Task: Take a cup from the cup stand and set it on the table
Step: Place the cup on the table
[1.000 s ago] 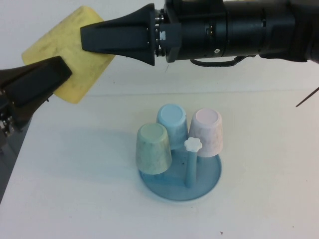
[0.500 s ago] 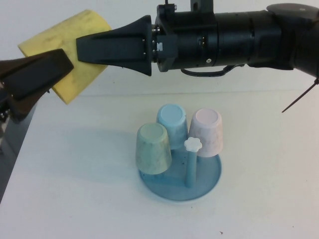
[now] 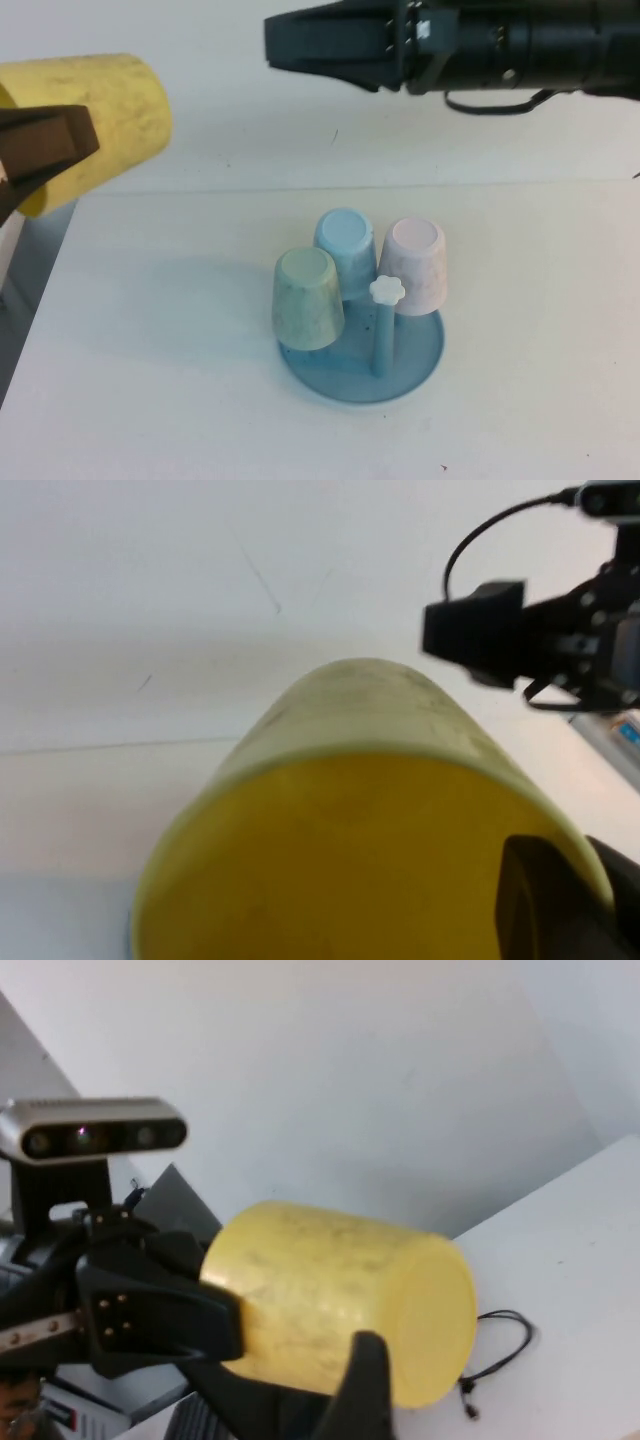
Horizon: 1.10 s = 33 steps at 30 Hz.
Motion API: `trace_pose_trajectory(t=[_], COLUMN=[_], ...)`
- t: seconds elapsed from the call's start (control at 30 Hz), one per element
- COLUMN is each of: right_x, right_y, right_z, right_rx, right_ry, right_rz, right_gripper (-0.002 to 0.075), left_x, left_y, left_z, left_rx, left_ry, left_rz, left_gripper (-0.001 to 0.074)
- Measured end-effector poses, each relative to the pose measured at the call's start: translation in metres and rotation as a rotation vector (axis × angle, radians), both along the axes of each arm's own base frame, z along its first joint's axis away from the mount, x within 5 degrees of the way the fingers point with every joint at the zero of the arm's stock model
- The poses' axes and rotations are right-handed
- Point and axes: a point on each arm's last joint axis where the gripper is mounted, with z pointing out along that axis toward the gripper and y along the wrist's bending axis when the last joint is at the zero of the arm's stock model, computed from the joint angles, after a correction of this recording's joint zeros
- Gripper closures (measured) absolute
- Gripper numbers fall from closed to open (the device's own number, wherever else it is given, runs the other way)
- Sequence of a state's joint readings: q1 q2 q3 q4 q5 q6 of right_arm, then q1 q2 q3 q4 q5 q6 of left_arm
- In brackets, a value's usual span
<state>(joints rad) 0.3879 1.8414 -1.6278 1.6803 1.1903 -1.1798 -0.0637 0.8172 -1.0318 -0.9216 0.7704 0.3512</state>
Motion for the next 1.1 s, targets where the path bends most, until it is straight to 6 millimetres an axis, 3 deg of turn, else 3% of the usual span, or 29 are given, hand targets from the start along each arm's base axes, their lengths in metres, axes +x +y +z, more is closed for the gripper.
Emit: trace_pose_trajectory(t=[0.13,0.27,0.37,0.53,0.77,0.93,1.1], right_x=[-0.008,-0.028,-0.046,-0.076,-0.111,-0.142,-0.169], right_y=[-0.015,-0.023,-0.033,-0.056,-0.096,-0.12,-0.138], right_z=[0.014,0.025,0.037,0.051,0.074,0.092,0.09], right_rx=[-0.06,-0.203,-0.318,-0.581,-0.875,-0.944,-1.003], right_ry=[-0.059,-0.139,-0.192,-0.264,-0.36,-0.423,-0.44], right_rz=[-0.02,-0.007,-0.008,-0.078,-0.295,-0.427,-0.499], right_gripper=[0.0268,0.0587,0.0683,0.0718,0.0722,0.0722,0.0722], left_x=[0.016,0.046,0.074,0.12,0.163,0.186,0.204], left_y=[-0.001,-0.004,-0.004,-0.01,-0.047,-0.058,-0.063], left_z=[-0.002,-0.013,-0.022,-0.045,-0.1,-0.142,-0.175], left_rx=[0.103,0.188,0.238,0.381,0.659,0.748,0.765], left_ry=[0.094,0.234,0.305,0.408,0.546,0.631,0.681], left_rz=[-0.036,-0.099,-0.108,-0.117,-0.179,-0.178,-0.175], left_gripper=[0.0729,0.0729,0.0729,0.0729,0.0729,0.0729,0.0729])
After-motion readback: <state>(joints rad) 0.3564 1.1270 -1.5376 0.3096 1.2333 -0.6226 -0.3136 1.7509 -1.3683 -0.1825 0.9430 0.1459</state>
